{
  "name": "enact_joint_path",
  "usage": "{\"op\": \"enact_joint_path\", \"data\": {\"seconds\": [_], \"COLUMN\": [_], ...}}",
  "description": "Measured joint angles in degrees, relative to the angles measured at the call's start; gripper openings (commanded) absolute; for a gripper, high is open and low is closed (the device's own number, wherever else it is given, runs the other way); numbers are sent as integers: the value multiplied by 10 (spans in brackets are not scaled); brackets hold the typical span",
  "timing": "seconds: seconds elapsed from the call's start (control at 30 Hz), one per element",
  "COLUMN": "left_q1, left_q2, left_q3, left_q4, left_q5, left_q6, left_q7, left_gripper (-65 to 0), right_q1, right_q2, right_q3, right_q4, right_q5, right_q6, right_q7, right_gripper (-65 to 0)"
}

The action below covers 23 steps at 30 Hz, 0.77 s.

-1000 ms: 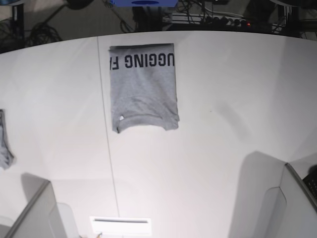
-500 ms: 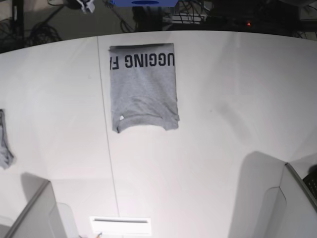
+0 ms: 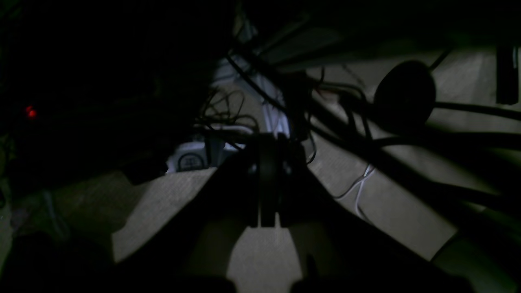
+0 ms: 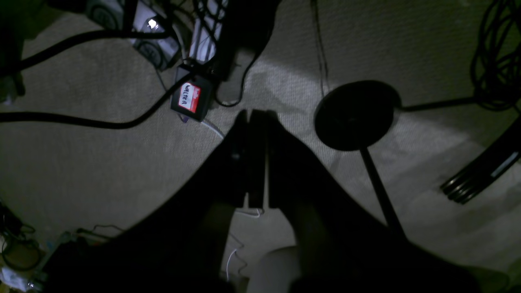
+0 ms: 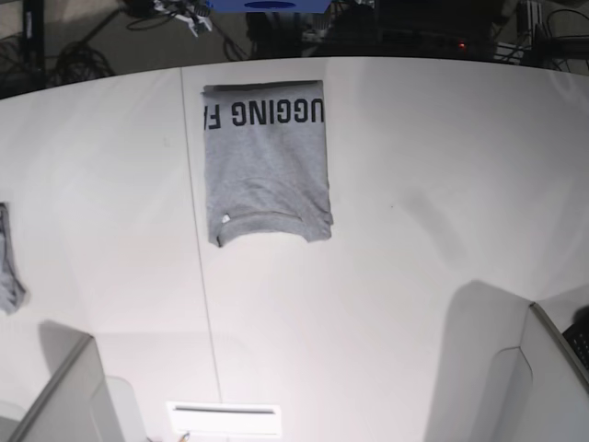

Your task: Fold the T-shirt properly

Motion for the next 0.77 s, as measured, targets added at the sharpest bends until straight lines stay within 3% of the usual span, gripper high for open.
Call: {"op": "enact_joint_path", "data": {"seconds": [0.77], "left_q1": [-36], "left_q2": [-11], "left_q3": [0], "left_q4": [9], "left_q5": [-2], "left_q6": [0], "left_q7": [-3], "left_gripper": [-650], "right_q1": [16], "right_q2": [-18], "right_q3": [0], "right_q4": [-2], "right_q5": [0], "right_q6": [0], "right_q7": [-5], "right_gripper": [-650]}}
